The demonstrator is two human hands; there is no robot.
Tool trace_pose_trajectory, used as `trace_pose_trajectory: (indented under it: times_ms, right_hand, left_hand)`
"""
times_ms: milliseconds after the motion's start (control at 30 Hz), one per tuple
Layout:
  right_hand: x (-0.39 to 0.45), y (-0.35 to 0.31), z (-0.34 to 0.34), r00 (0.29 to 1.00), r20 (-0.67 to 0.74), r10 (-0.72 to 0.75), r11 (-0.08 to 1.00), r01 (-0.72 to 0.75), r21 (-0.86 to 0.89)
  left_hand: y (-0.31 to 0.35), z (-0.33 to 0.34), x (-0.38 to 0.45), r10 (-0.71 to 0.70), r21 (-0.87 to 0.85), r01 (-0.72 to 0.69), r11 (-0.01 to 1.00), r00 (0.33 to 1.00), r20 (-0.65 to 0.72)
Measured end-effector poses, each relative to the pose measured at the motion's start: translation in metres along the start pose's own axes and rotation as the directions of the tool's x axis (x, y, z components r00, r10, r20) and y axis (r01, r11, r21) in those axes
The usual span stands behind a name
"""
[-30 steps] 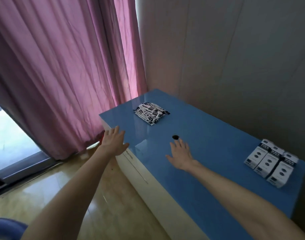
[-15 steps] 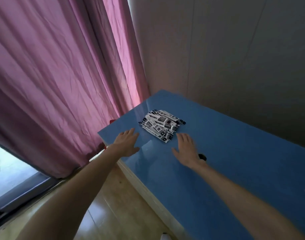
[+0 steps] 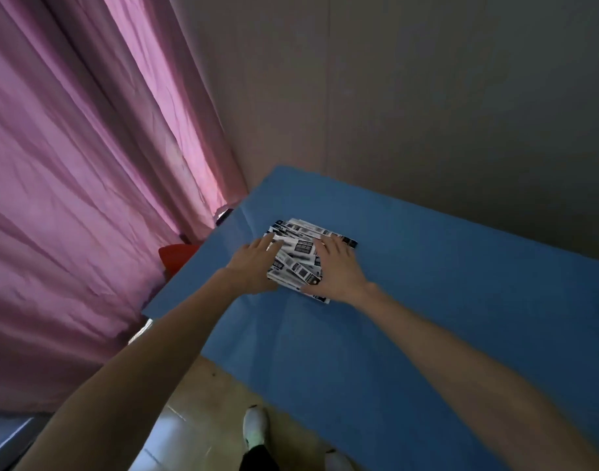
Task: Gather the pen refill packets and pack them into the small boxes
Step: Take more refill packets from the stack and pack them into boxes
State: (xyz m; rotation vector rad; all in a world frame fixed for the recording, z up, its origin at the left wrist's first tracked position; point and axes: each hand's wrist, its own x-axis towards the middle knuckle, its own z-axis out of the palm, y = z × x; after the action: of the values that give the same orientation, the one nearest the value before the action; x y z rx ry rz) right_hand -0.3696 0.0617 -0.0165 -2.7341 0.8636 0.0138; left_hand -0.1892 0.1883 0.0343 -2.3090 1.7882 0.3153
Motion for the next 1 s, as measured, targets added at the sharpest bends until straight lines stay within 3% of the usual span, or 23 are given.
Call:
trace_pose_trajectory:
  times_ms: [167,300,533,800,1000]
  right_hand:
    - [-0.002,-0.012,0.023,0.999,-0.010,0.033,0.983,-0.034,-0.179]
    - [-0.005,-0.023,0.028,0.994,-0.067,0.084,0.973,-0.097,-0.209]
    - [-0.011,-0.047,0.033,0.972,-0.160,0.172,0.947,-0.208,-0.245]
    - [-0.018,-0.066,0.039,0.941,-0.233,0.245,0.931,-0.296,-0.215]
    - [-0.018,-0.069,0.045,0.950,-0.123,0.287,0.938,-0.305,-0.165]
  left_hand:
    - [-0.021,0.028,0.032,0.178,0.007,-0.178,0.984,0.984,-0.003]
    - [-0.040,0.044,0.051,0.247,-0.043,-0.250,0.967,0.967,-0.070]
    - [-0.058,0.055,0.064,0.458,0.044,-0.463,0.885,0.854,-0.247]
    - [-0.063,0.053,0.063,0.515,0.073,-0.515,0.854,0.817,-0.261]
    - [-0.070,0.057,0.062,0.534,0.053,-0.540,0.840,0.803,-0.264]
